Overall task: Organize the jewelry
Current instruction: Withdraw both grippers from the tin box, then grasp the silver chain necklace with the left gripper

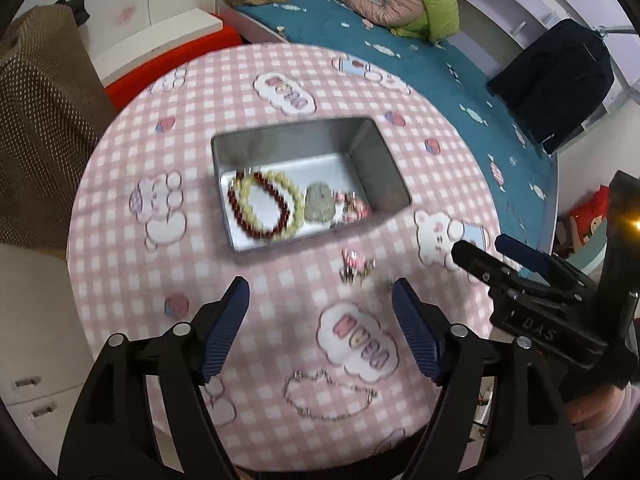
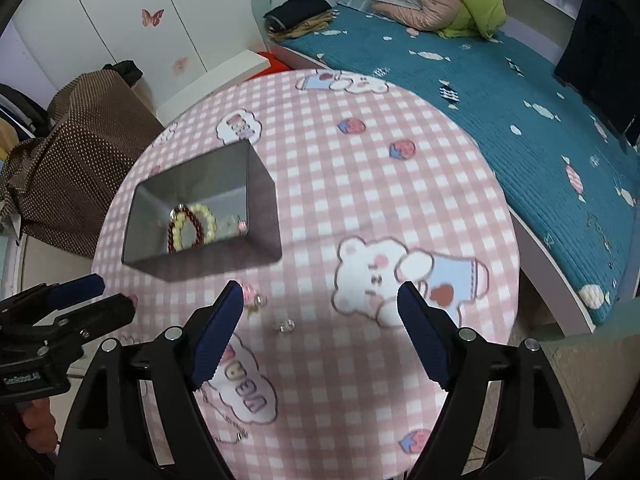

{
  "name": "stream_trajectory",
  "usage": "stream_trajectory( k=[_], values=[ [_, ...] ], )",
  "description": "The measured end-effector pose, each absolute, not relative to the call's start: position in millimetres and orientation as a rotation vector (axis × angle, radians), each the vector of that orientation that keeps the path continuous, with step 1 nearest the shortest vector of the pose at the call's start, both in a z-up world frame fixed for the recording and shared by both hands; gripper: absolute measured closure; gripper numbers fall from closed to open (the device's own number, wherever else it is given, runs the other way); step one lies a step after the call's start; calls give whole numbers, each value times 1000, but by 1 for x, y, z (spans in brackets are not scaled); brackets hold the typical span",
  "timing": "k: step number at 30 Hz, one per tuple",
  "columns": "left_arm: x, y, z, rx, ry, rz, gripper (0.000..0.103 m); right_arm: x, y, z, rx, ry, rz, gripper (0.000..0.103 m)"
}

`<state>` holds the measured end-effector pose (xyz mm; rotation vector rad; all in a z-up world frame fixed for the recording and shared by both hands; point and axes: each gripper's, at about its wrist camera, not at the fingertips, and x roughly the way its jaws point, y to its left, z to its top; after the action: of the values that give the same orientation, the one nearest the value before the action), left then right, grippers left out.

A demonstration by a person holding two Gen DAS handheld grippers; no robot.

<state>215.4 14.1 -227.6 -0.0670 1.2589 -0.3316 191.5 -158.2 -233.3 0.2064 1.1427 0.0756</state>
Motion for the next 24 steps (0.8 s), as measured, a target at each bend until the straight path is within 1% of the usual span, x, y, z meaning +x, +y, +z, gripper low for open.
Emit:
stream_trajectory(
  k=[8, 12, 13, 14, 15, 16, 17, 20, 21, 22, 24],
  values=[
    [191, 27, -283, -42, 1470, -260, 28, 168, -154, -248, 184, 1193, 72, 27],
    [185, 31, -305, -39, 1533, -223, 29, 161, -146, -255, 145, 1217, 89, 27],
    [185, 31, -308, -36, 1538, -218, 31, 159, -145, -256, 139, 1223, 93, 27],
    [184, 30, -312, -33, 1546, -219, 34, 158, -143, -257, 137, 1227, 98, 27],
    [183, 29, -314, -33, 1549, -221, 42, 157, -142, -258, 134, 1229, 100, 27],
    [183, 28, -316, -34, 1549, -219, 47, 156, -142, -259, 132, 1230, 101, 27],
    [183, 27, -315, -34, 1529, -215, 47, 155, -141, -259, 129, 1233, 100, 27],
    [180, 24, -317, -18, 1503, -220, 54, 154, -143, -260, 118, 1233, 76, 27],
    [180, 23, -317, -13, 1502, -215, 59, 154, -144, -260, 120, 1229, 74, 27],
    [180, 23, -316, -6, 1501, -206, 72, 154, -145, -260, 123, 1224, 72, 27],
    [181, 24, -317, 1, 1501, -207, 86, 155, -146, -261, 127, 1226, 72, 27]
  ],
)
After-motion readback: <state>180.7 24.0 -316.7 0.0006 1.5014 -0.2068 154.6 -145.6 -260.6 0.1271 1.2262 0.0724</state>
